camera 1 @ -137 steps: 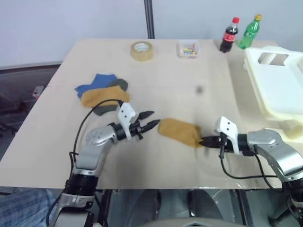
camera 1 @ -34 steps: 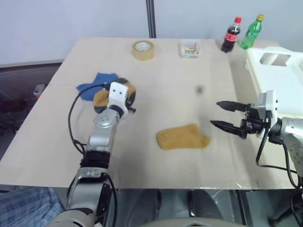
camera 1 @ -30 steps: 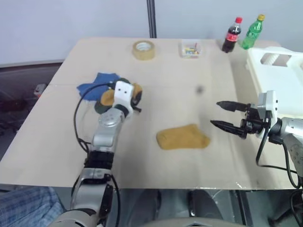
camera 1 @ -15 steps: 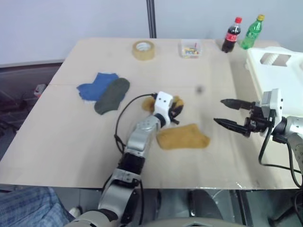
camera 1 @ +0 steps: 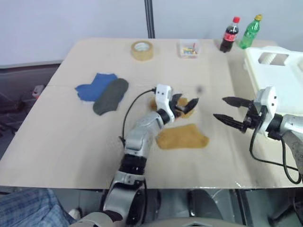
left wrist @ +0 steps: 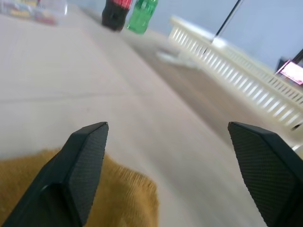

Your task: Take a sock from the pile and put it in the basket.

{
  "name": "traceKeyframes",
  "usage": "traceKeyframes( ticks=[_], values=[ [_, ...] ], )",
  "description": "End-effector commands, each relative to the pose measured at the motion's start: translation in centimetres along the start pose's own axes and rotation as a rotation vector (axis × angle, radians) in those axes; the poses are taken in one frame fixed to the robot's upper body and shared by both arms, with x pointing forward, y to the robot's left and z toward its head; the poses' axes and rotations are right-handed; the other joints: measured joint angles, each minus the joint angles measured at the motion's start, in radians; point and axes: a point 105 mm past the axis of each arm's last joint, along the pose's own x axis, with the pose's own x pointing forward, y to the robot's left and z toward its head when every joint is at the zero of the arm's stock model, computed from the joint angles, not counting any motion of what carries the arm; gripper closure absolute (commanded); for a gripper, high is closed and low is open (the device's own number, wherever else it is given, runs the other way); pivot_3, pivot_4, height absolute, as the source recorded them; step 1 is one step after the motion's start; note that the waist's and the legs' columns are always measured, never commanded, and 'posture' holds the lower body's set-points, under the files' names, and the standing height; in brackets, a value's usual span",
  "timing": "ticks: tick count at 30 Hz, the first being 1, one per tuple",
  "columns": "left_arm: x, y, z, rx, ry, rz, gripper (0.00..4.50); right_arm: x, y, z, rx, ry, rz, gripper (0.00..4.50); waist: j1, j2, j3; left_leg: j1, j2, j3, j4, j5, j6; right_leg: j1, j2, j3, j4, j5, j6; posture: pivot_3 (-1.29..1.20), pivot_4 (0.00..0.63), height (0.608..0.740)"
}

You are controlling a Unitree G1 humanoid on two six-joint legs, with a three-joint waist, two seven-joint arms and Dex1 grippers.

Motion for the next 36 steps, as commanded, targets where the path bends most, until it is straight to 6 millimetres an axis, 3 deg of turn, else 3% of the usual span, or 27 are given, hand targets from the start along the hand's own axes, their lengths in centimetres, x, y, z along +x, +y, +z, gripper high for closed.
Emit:
traceKeyframes(
  ticks=[1,6,12,19,20,23,29,32,36],
  values=[
    [-2.0,3.8,1.6,0.118,0.01,0.088,0.08,2.1,-0.7,-1.6,-0.008,0.083,-0.068,0.92,-0.003,0.0,0.0,0.001,0.001,0.0,0.0,0.0,0.0,0.0,0.001,0.001,0.0,0.0,0.0,0.0,0.15,0.738],
    [-4.5,9.5,1.0,0.256,0.142,0.135,0.08,5.5,-0.9,-2.8,0.054,0.1,-0.087,0.92,0.002,0.0,0.0,0.001,0.001,0.0,0.0,0.001,-0.002,-0.001,0.002,0.001,0.001,0.0,0.0,0.0,0.15,0.738],
    [-4.9,11.4,0.6,0.341,0.228,0.06,0.08,8.9,-1.1,-4.2,0.111,0.145,-0.105,0.92,0.006,0.0,0.0,-0.004,-0.001,-0.001,0.001,0.001,-0.002,-0.002,0.0,0.0,-0.002,0.0,0.0,0.0,0.15,0.738],
    [-4.3,11.7,-1.3,0.336,0.272,0.034,0.08,10.9,-0.3,-5.8,0.145,0.221,-0.081,0.92,-0.002,0.0,0.0,-0.015,-0.001,-0.001,0.005,0.001,-0.002,-0.014,0.001,-0.001,0.003,0.0,0.0,0.0,0.15,0.738],
    [-4.3,11.6,-1.5,0.349,0.283,0.027,0.03,11.0,-0.2,-5.9,0.147,0.222,-0.08,1.21,-0.003,0.0,0.0,-0.015,-0.001,-0.001,0.005,0.001,-0.002,-0.014,0.001,-0.001,0.003,0.0,0.0,0.0,0.15,0.738],
    [-4.3,11.6,-1.8,0.34,0.28,0.023,0.7,11.1,-0.2,-5.8,0.142,0.219,-0.076,2.03,-0.002,0.0,0.0,-0.014,-0.002,-0.001,0.006,0.001,-0.002,-0.014,0.001,-0.001,0.004,0.0,0.0,0.0,0.15,0.738],
    [-4.6,11.3,-2.3,0.336,0.272,0.003,3.28,10.9,-0.1,-5.9,0.11,0.222,-0.074,4.5,-0.003,0.0,0.0,-0.014,-0.002,-0.001,0.007,0.001,-0.002,-0.014,0.001,-0.001,0.007,0.0,0.0,0.0,0.15,0.738],
    [-4.8,10.9,-2.6,0.322,0.265,-0.012,4.3,10.6,-0.1,-5.9,0.098,0.221,-0.074,4.5,-0.004,0.001,-0.001,-0.013,-0.002,-0.001,0.007,0.001,-0.002,-0.014,0.001,0.0,0.007,0.0,0.0,0.0,0.15,0.738],
    [-4.9,9.4,-2.1,0.264,0.218,-0.046,4.43,10.1,-0.4,-4.6,0.084,0.193,-0.088,4.5,-0.004,0.001,-0.001,-0.013,-0.002,-0.001,0.007,0.001,-0.002,-0.014,0.001,0.0,0.008,0.0,0.0,0.0,0.15,0.738]
  ],
)
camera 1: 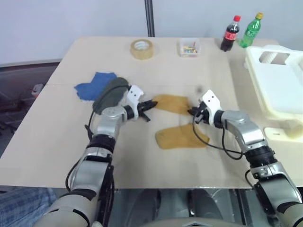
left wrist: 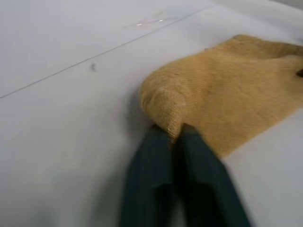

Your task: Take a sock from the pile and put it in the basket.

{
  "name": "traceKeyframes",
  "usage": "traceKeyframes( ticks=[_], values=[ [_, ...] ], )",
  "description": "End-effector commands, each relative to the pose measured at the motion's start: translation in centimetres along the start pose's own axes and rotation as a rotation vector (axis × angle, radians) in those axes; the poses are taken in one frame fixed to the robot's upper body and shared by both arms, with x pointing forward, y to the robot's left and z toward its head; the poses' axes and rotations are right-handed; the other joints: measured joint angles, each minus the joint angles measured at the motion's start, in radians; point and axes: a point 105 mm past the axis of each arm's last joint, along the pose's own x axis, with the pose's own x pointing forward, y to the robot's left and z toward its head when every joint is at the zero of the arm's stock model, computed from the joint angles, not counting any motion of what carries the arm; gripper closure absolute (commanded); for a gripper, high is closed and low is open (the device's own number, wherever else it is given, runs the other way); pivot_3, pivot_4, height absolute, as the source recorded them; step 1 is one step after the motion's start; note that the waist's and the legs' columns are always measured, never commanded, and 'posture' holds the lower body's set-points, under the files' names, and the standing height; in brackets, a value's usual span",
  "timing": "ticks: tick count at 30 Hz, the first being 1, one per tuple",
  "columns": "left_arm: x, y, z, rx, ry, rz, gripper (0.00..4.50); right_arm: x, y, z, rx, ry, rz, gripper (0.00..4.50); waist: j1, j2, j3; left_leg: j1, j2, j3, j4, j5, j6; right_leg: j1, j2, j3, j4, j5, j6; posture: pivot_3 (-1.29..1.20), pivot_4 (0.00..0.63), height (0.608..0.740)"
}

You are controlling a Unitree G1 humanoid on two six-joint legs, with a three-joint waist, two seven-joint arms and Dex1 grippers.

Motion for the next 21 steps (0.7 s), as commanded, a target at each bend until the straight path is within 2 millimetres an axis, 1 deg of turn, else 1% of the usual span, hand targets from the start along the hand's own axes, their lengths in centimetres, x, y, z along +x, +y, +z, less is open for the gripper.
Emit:
traceKeyframes(
  ticks=[1,2,5,7,8,9,12,15,16,18,21],
  values=[
    [-0.4,-1.4,0.2,-0.066,-0.027,-0.047,4.43,-1.2,-0.6,1.8,-0.027,-0.052,-0.025,4.5,-0.001,0.0,0.0,0.0,0.0,0.0,0.0,0.0,0.0,0.0,0.0,0.0,0.0,0.0,0.0,0.0,0.15,0.738],
    [-0.5,-1.9,0.5,-0.076,-0.037,-0.065,4.43,-1.4,-0.6,1.9,-0.026,-0.053,-0.025,4.5,-0.002,0.0,0.0,0.0,0.0,0.0,0.0,0.0,0.0,0.0,0.0,0.001,0.0,0.0,0.0,0.0,0.15,0.738],
    [-1.6,-4.0,2.7,-0.141,-0.098,-0.145,4.43,-2.8,0.0,2.6,-0.009,-0.052,0.017,4.5,-0.002,0.0,0.0,-0.001,0.001,0.0,0.0,0.0,0.0,-0.001,0.0,0.001,0.0,0.0,0.0,0.0,0.15,0.738],
    [-3.1,-5.6,4.7,-0.197,-0.15,-0.178,4.43,-4.5,0.4,3.3,-0.009,-0.039,0.052,4.5,-0.001,0.0,0.0,-0.003,0.001,0.001,0.0,0.0,0.0,-0.004,0.0,0.002,0.001,0.0,0.0,0.0,0.15,0.738],
    [-3.9,-6.3,5.4,-0.221,-0.162,-0.187,4.43,-5.2,0.6,3.5,-0.01,-0.029,0.068,4.5,-0.001,0.0,0.001,-0.004,0.001,0.001,0.0,0.0,0.0,-0.005,-0.001,0.002,0.002,0.0,0.0,0.0,0.15,0.738],
    [-4.6,-6.9,5.6,-0.236,-0.158,-0.193,4.43,-5.9,0.8,3.7,-0.01,-0.017,0.08,4.5,-0.001,0.0,0.001,-0.005,0.001,0.001,0.0,0.0,0.0,-0.006,-0.001,0.002,0.002,0.0,0.0,0.0,0.15,0.738],
    [-6.4,-8.6,4.5,-0.256,-0.081,-0.176,4.43,-8.4,1.2,3.7,-0.049,0.075,0.111,4.5,-0.001,0.001,0.0,-0.003,0.002,0.001,-0.001,-0.002,0.003,-0.005,-0.001,0.003,0.002,0.0,0.0,0.0,0.15,0.738],
    [-7.8,-10.5,4.3,-0.318,-0.094,-0.164,4.43,-10.2,1.4,3.9,-0.043,0.13,0.126,4.5,-0.001,0.001,0.0,-0.001,0.003,0.002,-0.001,-0.002,0.004,-0.005,-0.001,0.004,0.002,0.0,0.0,0.0,0.15,0.738],
    [-8.0,-11.2,4.1,-0.357,-0.102,-0.151,4.43,-10.6,1.6,3.7,-0.04,0.157,0.135,4.5,0.002,0.001,0.0,-0.001,0.003,0.002,-0.001,-0.002,0.004,-0.004,-0.001,0.004,0.001,0.0,0.0,0.0,0.15,0.738],
    [-8.3,-12.2,3.7,-0.41,-0.101,-0.127,4.43,-11.1,2.0,3.3,-0.027,0.194,0.152,4.5,0.007,0.001,0.0,-0.002,0.003,0.002,-0.001,-0.003,0.004,-0.004,-0.003,0.003,0.001,0.0,0.0,0.0,0.15,0.738],
    [-8.0,-13.4,2.3,-0.432,-0.064,-0.042,4.43,-11.0,2.2,2.5,-0.009,0.217,0.145,4.5,0.01,0.0,0.0,-0.001,0.002,0.002,-0.001,-0.003,0.004,-0.002,-0.004,0.002,0.001,0.0,0.0,0.0,0.15,0.738]
  ],
)
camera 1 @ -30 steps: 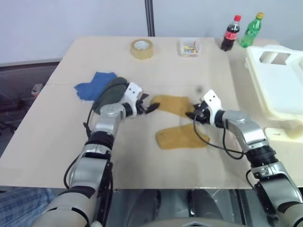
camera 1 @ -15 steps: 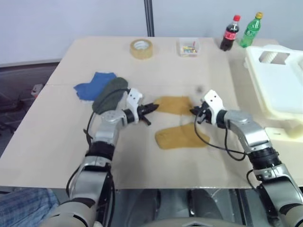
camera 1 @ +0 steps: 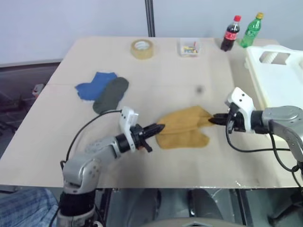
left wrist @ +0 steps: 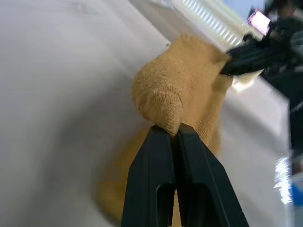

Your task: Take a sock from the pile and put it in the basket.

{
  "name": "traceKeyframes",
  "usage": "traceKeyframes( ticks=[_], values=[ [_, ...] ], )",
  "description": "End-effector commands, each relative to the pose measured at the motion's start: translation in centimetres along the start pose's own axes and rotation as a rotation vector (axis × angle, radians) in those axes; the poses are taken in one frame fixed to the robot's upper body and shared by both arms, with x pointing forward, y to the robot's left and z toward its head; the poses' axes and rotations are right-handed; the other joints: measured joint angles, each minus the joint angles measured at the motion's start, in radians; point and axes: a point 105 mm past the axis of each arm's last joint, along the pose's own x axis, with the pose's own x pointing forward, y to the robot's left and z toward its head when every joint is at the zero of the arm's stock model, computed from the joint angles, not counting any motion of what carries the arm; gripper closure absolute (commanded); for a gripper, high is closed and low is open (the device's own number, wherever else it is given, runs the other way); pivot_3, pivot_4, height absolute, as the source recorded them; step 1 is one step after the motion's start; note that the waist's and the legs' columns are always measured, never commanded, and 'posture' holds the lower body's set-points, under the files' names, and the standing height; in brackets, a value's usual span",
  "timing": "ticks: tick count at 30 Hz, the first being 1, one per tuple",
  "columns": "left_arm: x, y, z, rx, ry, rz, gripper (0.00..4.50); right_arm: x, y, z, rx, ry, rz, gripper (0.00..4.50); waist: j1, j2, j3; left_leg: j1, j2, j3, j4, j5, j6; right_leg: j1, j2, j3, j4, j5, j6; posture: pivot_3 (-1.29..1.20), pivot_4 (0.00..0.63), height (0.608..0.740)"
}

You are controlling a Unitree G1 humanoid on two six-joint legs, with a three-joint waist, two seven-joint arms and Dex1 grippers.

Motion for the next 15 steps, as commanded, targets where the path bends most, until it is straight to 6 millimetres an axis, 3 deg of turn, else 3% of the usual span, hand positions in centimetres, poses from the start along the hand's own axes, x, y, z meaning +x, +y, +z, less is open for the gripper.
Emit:
traceKeyframes(
  ticks=[1,6,15],
  values=[
    [0.1,-0.8,-0.6,0.038,-0.009,0.095,4.43,-0.4,0.1,0.0,-0.001,-0.005,-0.023,4.5,0.0,0.0,0.0,0.0,0.0,0.0,0.0,0.0,0.0,0.0,0.0,0.0,0.0,0.0,0.0,0.0,0.15,0.738],
    [0.4,-1.7,-1.2,0.02,-0.034,0.146,4.43,0.0,0.8,-1.2,0.003,0.054,0.015,4.5,0.001,0.0,0.0,0.0,-0.001,0.0,0.0,0.0,0.0,0.0,0.0,0.0,0.0,0.0,0.0,0.0,0.15,0.738],
    [-0.2,-1.0,-3.0,0.009,0.024,0.187,4.43,0.7,1.7,-2.0,0.01,0.087,0.045,4.5,-0.002,0.0,0.0,0.0,-0.001,0.001,0.0,0.0,0.0,0.001,0.001,0.0,-0.001,0.0,0.0,0.0,0.15,0.738]
  ],
)
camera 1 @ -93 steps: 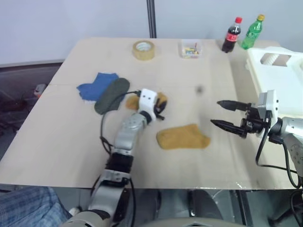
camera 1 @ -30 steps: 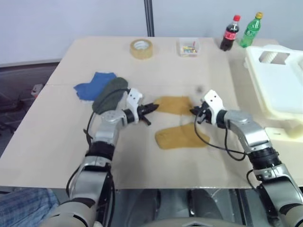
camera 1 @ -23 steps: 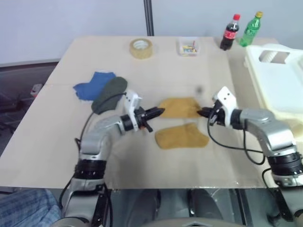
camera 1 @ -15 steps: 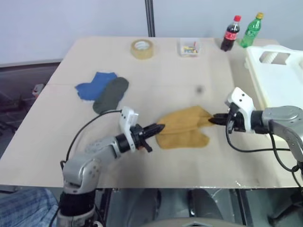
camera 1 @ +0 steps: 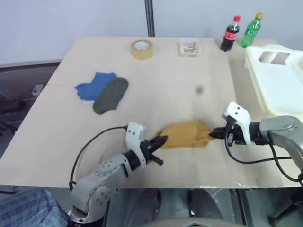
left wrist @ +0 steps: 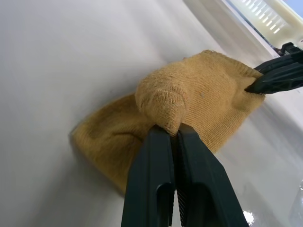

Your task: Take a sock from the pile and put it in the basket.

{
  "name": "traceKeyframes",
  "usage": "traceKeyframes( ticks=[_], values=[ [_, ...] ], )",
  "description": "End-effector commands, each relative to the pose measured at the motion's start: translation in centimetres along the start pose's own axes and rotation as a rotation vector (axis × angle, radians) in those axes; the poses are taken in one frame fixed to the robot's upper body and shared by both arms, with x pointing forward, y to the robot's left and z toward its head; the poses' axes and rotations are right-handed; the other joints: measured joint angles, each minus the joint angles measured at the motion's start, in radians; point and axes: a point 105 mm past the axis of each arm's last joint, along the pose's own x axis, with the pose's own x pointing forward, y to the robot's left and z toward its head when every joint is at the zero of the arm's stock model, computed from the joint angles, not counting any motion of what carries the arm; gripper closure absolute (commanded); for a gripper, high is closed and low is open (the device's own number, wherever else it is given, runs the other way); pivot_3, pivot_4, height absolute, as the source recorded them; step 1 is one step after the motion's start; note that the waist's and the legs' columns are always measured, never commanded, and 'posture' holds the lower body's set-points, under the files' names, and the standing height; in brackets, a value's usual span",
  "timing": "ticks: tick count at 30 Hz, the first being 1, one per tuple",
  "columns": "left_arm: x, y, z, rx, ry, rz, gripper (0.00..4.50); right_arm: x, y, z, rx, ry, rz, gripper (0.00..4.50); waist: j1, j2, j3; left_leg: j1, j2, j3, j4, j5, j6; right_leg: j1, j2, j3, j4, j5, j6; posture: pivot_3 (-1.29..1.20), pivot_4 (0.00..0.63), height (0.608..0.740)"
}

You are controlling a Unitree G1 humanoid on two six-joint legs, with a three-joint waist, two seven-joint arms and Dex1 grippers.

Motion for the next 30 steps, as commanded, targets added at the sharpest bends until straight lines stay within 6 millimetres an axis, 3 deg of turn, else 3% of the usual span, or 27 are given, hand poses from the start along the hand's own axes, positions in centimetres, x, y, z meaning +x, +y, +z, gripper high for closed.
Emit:
traceKeyframes(
  ticks=[1,7,10,11,12,16,19,22,25,28,30],
  values=[
    [-0.3,0.0,-0.1,0.018,-0.005,0.007,4.43,0.2,0.4,0.5,-0.028,-0.013,-0.01,4.5,0.0,0.0,0.0,0.0,0.0,0.0,0.0,0.0,0.0,0.0,0.0,0.0,0.0,0.0,0.0,0.0,0.15,0.738],
    [0.4,0.6,-0.7,0.023,0.016,0.026,4.43,0.9,0.8,0.5,-0.028,-0.017,0.006,4.5,0.001,0.0,0.0,0.0,0.0,-0.001,0.0,0.0,0.0,0.001,0.0,-0.001,-0.001,0.0,0.0,0.0,0.15,0.738],
    [0.7,0.5,-1.5,0.023,0.042,0.026,4.5,0.9,1.0,0.6,-0.031,-0.023,0.019,3.41,0.001,0.0,0.0,0.0,0.0,-0.001,0.0,0.0,0.0,0.002,0.0,-0.001,-0.002,0.0,0.0,0.0,0.15,0.738],
    [0.7,0.5,-1.5,0.02,0.04,0.024,4.5,0.9,1.0,0.6,-0.032,-0.026,0.02,3.24,0.001,0.0,0.0,0.0,0.0,-0.001,0.0,0.0,0.0,0.002,0.0,-0.001,-0.003,0.0,0.0,0.0,0.15,0.738],
    [0.8,0.5,-1.6,0.018,0.039,0.024,4.5,0.8,0.9,0.7,-0.037,-0.028,0.011,2.5,0.001,0.0,0.0,0.0,0.0,-0.001,0.0,0.0,0.0,0.002,0.0,-0.001,-0.003,0.0,0.0,0.0,0.15,0.738],
    [0.8,0.6,-1.9,0.015,0.046,0.026,4.5,-0.7,-0.6,4.9,-0.151,-0.238,-0.093,2.5,-0.002,0.0,0.0,0.0,0.0,-0.001,0.0,0.0,0.0,0.002,0.0,-0.002,-0.003,0.0,0.0,0.0,0.15,0.738],
    [0.9,0.7,-2.3,0.001,0.056,0.034,4.5,-0.2,0.6,7.2,-0.22,-0.414,-0.065,2.5,-0.001,0.0,0.0,0.001,0.0,-0.001,-0.001,0.0,0.0,0.002,0.001,-0.002,-0.003,0.0,0.0,0.0,0.15,0.738],
    [1.1,0.6,-2.3,-0.02,0.041,0.038,4.5,1.5,2.9,7.2,-0.272,-0.506,0.036,2.5,0.003,0.0,0.0,0.001,0.0,-0.003,-0.001,0.0,0.0,0.003,0.001,-0.003,-0.004,0.0,0.0,0.0,0.15,0.738],
    [1.1,0.5,-2.2,-0.028,0.025,0.037,4.5,3.6,4.0,5.0,-0.331,-0.438,0.083,2.5,0.003,0.0,0.0,0.001,-0.001,-0.002,-0.001,0.001,-0.001,0.003,0.0,-0.003,-0.005,0.0,0.0,0.0,0.15,0.738],
    [1.1,0.1,-2.2,-0.025,0.02,0.015,3.56,5.5,3.3,2.7,-0.35,-0.364,0.062,2.46,0.001,0.0,0.0,0.001,-0.001,-0.002,0.0,0.001,-0.002,0.004,0.0,-0.003,-0.005,0.0,0.0,0.0,0.15,0.738],
    [1.0,-0.3,-2.0,-0.028,0.013,-0.018,2.63,6.1,3.0,1.4,-0.404,-0.308,0.061,2.46,0.0,0.0,-0.001,0.002,-0.001,-0.002,-0.001,0.001,-0.002,0.005,0.0,-0.003,-0.005,0.0,0.0,0.0,0.15,0.738]
  ],
)
